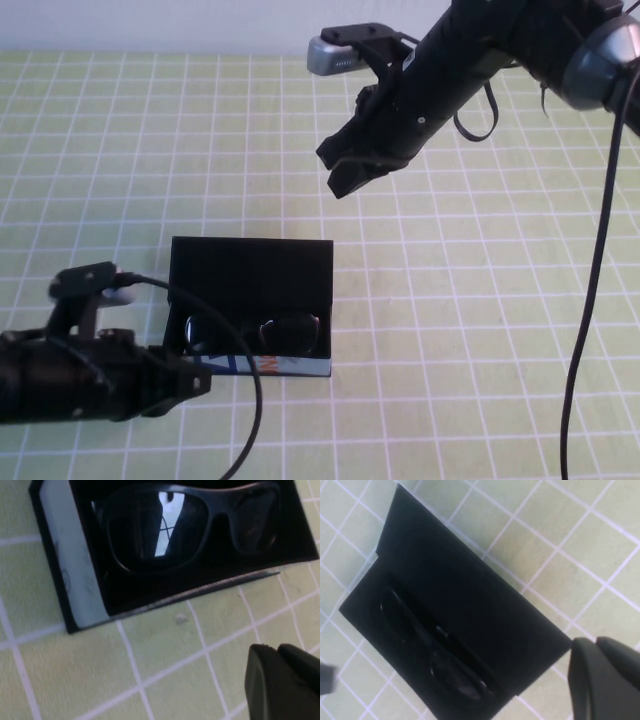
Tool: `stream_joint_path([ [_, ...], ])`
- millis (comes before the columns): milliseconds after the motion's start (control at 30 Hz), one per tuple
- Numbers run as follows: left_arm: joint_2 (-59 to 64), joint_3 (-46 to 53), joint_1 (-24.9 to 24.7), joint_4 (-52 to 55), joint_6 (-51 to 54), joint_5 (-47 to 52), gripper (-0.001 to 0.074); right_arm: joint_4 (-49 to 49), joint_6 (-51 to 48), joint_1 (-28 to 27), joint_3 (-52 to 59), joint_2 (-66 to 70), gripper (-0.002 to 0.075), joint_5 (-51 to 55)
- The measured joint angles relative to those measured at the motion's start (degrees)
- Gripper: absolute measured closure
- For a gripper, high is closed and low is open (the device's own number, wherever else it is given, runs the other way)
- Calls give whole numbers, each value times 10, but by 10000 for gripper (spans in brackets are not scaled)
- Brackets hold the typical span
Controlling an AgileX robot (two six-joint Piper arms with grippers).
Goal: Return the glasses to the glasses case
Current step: Close the glasses case
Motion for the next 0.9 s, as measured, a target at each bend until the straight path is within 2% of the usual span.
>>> stream_joint_path([
  [133,86,-18,-3,-92,117,-3,737,5,0,0,0,6,737,-12],
  [333,159,-40,-6,-166,203,-3,737,11,0,0,0,9,737,-54],
  [700,179,-47,-6,-182,238,0,737,39,22,0,0,70,737,-176],
  [900,180,-47,-6,-182,238,0,737,43,30,0,0,120,737,-161],
])
